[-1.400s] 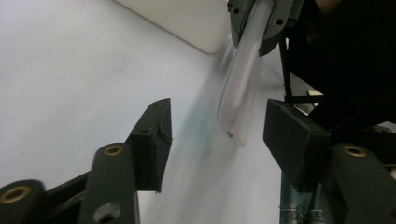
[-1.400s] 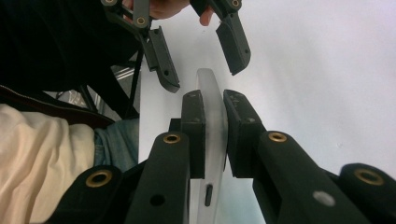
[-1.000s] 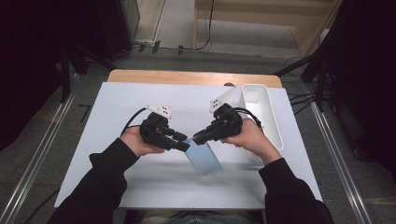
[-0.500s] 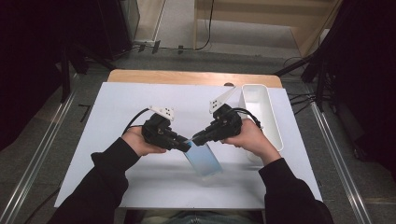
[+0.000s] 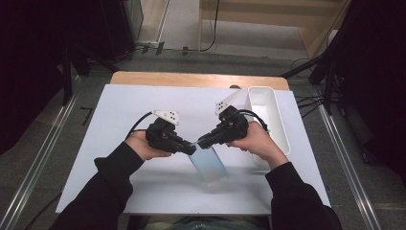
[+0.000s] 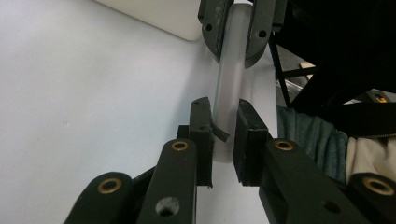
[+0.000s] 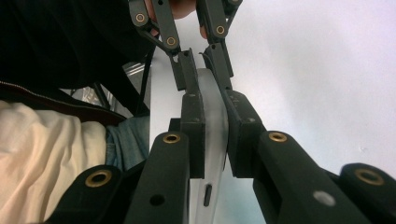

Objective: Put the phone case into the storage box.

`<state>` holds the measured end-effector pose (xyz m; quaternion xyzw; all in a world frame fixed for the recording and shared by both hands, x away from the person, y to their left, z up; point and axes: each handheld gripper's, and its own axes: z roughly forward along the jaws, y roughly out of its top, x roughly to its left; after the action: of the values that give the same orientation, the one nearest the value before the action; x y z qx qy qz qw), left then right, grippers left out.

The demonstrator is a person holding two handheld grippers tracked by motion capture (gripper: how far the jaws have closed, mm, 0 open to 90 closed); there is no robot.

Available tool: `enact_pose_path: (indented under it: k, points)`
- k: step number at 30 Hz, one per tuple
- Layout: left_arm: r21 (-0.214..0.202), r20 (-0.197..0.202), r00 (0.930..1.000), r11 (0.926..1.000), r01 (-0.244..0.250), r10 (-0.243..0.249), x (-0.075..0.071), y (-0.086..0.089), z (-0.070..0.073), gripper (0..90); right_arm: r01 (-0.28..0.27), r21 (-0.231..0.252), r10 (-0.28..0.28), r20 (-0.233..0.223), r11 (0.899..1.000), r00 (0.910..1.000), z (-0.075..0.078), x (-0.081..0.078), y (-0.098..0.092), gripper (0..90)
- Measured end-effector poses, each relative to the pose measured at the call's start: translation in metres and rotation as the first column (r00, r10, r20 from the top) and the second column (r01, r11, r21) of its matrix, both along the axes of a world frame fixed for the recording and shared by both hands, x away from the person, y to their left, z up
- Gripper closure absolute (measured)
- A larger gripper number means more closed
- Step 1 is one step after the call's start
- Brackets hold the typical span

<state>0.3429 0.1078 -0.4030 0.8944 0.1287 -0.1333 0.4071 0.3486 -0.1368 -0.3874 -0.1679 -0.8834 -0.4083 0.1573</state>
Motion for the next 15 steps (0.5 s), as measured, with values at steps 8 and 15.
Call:
enact_pose_path:
  k: [8,15]
  points:
    - [0.005,0.003,1.0000,1.0000,-0.003,0.003,-0.0006,-0.0001,0.0024,79.9,0.003,0.003,-0.003,-0.017,1.000,0.9999,-0.0005,0.0010,-0.0003,76.6]
    - [0.012,-0.012,0.9999,0.9999,0.003,-0.003,-0.0016,-0.0011,0.0029,80.0,-0.001,0.000,0.001,-0.028,1.000,0.9996,-0.0005,0.0006,0.0000,76.0]
